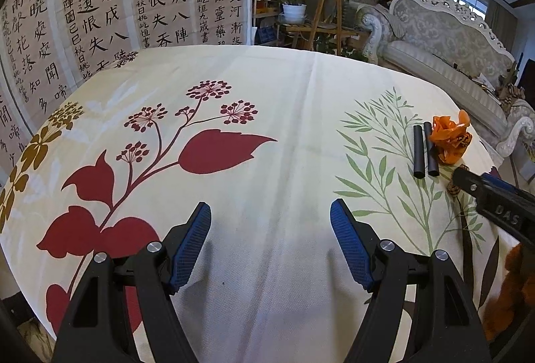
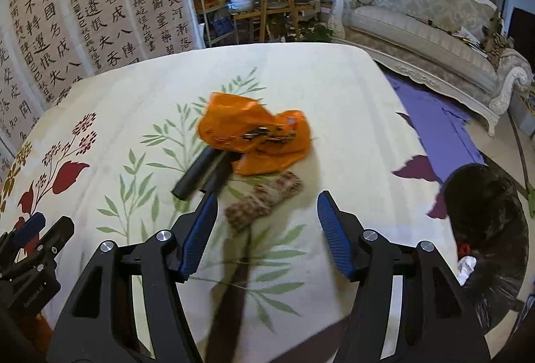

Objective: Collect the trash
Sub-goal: 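Reach the open right tool toward the checkered cloth bundle, then close the right tool on the checkered cloth bundle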

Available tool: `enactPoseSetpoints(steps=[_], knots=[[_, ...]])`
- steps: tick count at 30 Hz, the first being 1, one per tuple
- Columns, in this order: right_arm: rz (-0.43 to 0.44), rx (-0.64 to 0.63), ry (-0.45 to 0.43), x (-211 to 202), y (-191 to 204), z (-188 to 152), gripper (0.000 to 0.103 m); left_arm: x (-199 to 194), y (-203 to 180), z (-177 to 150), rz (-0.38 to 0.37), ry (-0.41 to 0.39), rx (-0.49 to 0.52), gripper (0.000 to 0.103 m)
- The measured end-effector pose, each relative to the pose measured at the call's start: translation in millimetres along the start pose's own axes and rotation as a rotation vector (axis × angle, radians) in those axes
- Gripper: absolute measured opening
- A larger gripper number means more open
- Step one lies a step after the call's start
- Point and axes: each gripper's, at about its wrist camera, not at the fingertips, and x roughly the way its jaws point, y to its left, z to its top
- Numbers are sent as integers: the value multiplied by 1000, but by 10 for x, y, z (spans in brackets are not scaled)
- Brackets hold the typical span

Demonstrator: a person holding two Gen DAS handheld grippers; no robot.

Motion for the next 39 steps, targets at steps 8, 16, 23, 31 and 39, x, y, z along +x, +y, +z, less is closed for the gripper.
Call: enactPoseSetpoints(steps=[8,16,23,31,39], knots=[[-35,-36,34,59,-13,-36,25,3,35,3,-15,2,-11,72],[-57,-44,36,-28,-253,-96,30,3,12,10,-22,9,-9,72],[-38,23,27,-25,-362,-68,42,-10,-31,11,-12,9,13,72],[-34,-11,28,36,-278,-50,23,19,-51,28,-12,23,21,72],[-49,19,25,60,-484,-5,21,49,-155,67,-34,25,46,73]])
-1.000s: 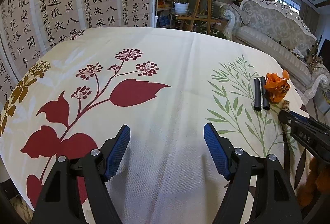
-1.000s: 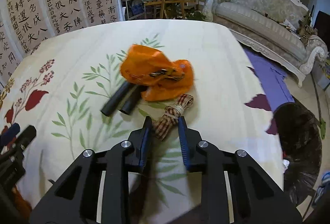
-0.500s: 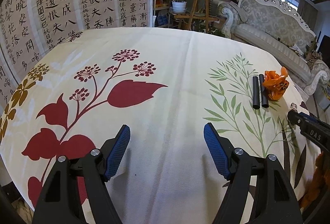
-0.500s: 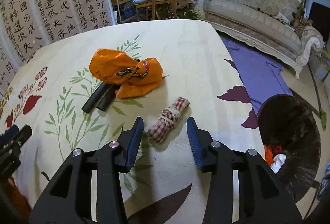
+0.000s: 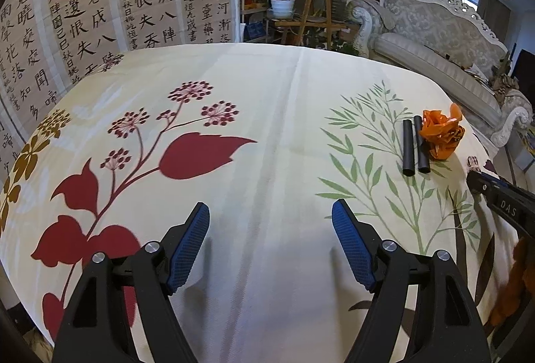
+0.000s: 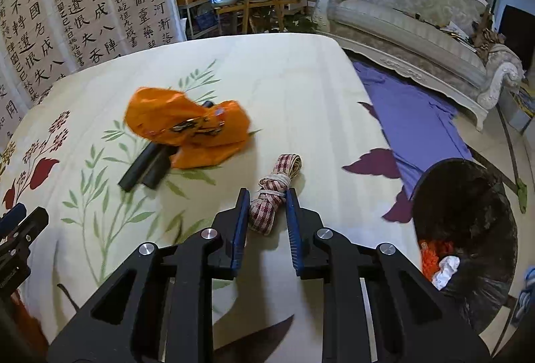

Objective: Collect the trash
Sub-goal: 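Close the right tool on the checkered cloth bundle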

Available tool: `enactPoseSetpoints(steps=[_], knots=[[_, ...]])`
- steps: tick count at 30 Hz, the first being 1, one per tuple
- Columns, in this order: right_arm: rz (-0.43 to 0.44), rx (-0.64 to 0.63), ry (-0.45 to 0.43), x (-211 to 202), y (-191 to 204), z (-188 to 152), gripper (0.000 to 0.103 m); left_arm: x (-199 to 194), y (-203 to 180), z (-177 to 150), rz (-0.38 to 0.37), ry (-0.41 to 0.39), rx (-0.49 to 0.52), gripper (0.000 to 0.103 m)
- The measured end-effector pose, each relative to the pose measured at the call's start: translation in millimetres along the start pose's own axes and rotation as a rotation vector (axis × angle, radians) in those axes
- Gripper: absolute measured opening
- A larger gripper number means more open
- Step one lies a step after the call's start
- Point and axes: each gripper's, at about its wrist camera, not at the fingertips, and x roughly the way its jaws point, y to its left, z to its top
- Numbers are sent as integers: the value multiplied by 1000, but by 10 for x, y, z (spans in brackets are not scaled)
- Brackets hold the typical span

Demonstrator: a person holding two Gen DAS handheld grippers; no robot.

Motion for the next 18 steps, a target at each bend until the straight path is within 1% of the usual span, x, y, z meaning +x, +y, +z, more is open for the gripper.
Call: enactPoseSetpoints(steps=[7,12,13,15,16,17,18], knots=[[-1,-34,6,66,-40,75,22,93,-209,91,-56,7,31,74],[22,-44,7,85,-46,96,23,192,-405,189,-97,14,64,74],[26,-46,8,87,-47,94,25,216,-454,210,-102,15,72,73],[44,-57,10,83,-42,94,39,246,-532,234,-105,17,84,74],[46,-56,8,74,-41,91,53,257,-558,243,-105,17,91,74],[36,-48,3,64,-52,82,55,265,-588,251,-106,17,97,73],[38,-39,2,53,-69,75,55,270,-600,252,-105,16,100,73]])
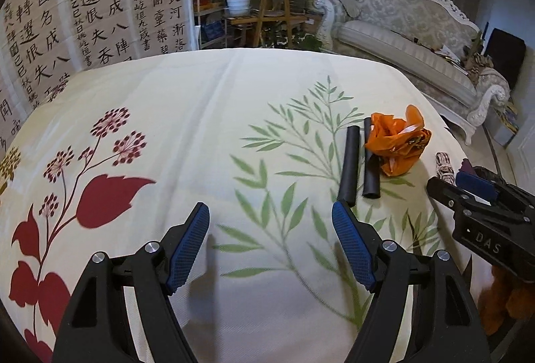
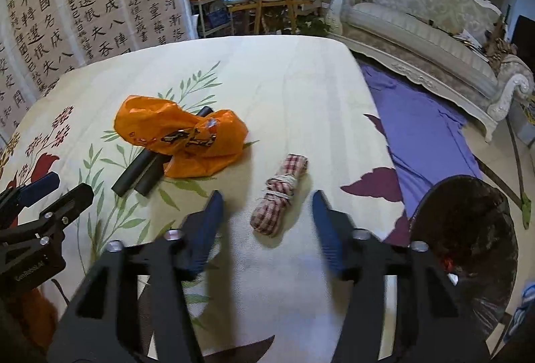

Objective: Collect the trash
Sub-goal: 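Close the right tool on the checkered cloth bundle, then grasp one black foam tube with the left tool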

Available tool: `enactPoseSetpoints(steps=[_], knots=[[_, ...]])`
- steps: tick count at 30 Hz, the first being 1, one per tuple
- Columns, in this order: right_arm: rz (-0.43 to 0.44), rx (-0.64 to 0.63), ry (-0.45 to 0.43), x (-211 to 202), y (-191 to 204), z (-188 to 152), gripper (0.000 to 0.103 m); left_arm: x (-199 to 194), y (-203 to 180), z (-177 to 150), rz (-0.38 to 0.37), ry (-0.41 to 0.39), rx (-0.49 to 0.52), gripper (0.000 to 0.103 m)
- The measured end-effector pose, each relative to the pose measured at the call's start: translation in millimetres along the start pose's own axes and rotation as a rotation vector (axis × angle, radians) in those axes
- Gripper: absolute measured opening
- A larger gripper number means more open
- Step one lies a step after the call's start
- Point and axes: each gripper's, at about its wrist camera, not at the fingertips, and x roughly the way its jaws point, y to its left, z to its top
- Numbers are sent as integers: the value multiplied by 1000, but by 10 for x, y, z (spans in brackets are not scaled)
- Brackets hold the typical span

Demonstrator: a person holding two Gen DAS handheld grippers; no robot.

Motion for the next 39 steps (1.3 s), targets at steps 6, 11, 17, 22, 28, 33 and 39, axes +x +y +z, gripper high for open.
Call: enactPoseSetpoints(steps=[6,11,17,22,28,33,39], knots=[[3,69,-1,-4,-110,21,36,38,-4,11,-4,10,-8,74],[-5,37,-3,48,-61,57,21,47,3,13,-12,16,-17,74],[26,5,2,57,-64,70,20,48,-35,22,-27,9,-1,74],[22,-18,7,70,-83,90,20,71,-111,62,-40,4,21,74],[25,-19,7,98,-80,118,20,152,-212,141,-45,5,44,73],[21,-25,7,115,-86,143,20,244,-297,231,-44,10,68,73],[29,-18,6,131,-103,171,20,325,-349,260,-55,42,90,54]])
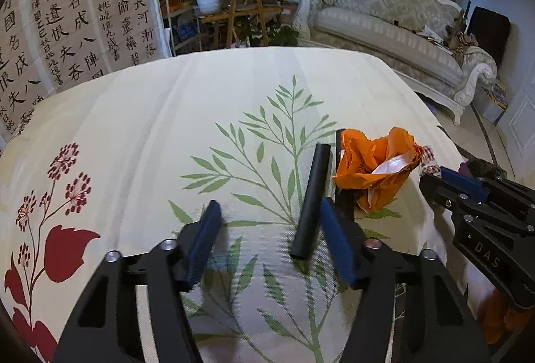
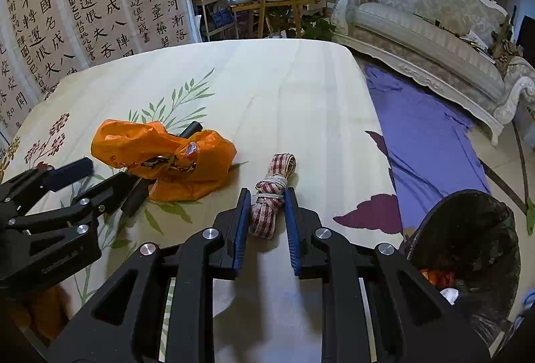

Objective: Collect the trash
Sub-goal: 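Grasp one black foam tube with the left tool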

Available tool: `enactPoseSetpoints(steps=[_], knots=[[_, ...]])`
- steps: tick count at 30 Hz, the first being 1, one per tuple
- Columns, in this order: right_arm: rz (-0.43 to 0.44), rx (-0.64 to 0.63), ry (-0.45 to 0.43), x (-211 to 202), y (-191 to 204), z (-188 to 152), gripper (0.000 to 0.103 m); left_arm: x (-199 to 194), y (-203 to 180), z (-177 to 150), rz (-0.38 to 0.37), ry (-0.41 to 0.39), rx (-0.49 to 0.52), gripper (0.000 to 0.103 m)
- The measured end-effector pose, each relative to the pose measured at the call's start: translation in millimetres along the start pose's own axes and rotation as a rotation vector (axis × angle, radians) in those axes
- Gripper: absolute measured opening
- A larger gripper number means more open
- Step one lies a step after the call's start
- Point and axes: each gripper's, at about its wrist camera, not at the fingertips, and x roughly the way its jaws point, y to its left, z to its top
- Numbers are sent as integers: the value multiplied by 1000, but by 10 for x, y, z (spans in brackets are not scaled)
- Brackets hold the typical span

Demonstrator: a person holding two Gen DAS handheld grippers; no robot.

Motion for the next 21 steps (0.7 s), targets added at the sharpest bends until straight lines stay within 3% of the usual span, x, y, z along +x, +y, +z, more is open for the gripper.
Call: enactPoseSetpoints(steps=[4,12,21], knots=[[-3,-3,0,1,-2,-8,20,-8,-51,-13,-5,-3,27,44],[-11,-5,-1,7,14,-13,20,-3,-110,-14,-15,-7,55,14],[-16,1,-3,-38,41,-68,19,-33,-88,-32,-6,-9,32,14]])
